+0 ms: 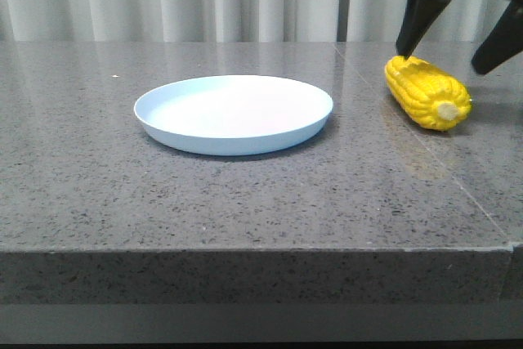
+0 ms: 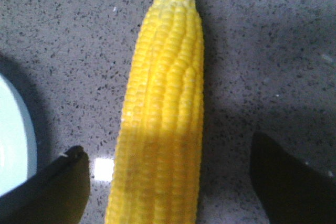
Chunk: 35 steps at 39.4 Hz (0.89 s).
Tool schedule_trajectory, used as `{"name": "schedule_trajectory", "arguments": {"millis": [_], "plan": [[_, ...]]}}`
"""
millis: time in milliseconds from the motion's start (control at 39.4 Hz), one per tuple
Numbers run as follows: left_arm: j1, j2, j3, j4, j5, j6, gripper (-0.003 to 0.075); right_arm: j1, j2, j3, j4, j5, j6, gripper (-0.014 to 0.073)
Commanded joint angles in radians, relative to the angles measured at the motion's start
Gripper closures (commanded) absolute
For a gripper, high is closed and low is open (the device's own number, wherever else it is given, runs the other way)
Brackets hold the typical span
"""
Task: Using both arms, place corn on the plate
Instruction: 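Lower the right gripper over the yellow corn cob and grasp it, then carry the corn with the right gripper and lower it onto the plate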
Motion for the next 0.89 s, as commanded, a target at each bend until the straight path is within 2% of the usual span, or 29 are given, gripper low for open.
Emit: {"name": "schedule_trajectory", "arguments": {"millis": [0, 76, 152, 304, 431, 482, 685, 862], "plan": [[0.003, 0.01, -0.029, -0.005, -0.081, -0.006, 0.0741, 0.009, 0.001, -0.051, 0.024, -0.02, -0.009, -0.005], [0.003, 0.01, -0.029, -0.005, -0.081, -0.006, 0.0741, 0.018, 0.025, -0.058, 0.026, -0.015, -0.009, -0.0042], [0.003, 0.01, -0.029, -0.005, -0.081, -0.006, 0.0741, 0.026, 0.032, -0.059, 0.026, -0.015, -0.009, 0.0023], [0.003, 0.01, -0.029, -0.005, -0.081, -0.006, 0.0741, 0.026, 0.032, -0.059, 0.026, -0.014, -0.009, 0.0263], [0.003, 0.01, -0.029, -0.005, -0.081, -0.006, 0.0741, 0.026, 0.031, -0.059, 0.026, -0.022, -0.009, 0.0405], [0.003, 0.01, -0.029, -0.005, -0.081, -0.006, 0.0741, 0.026, 0.026, -0.06, 0.026, -0.027, -0.009, 0.043], [0.003, 0.01, -0.029, -0.005, -0.081, -0.006, 0.0741, 0.056, -0.022, -0.113, 0.025, 0.002, -0.009, 0.0427], [0.003, 0.01, -0.029, -0.005, -0.081, -0.006, 0.0741, 0.183, -0.022, -0.222, -0.015, 0.045, 0.008, 0.0427]]}}
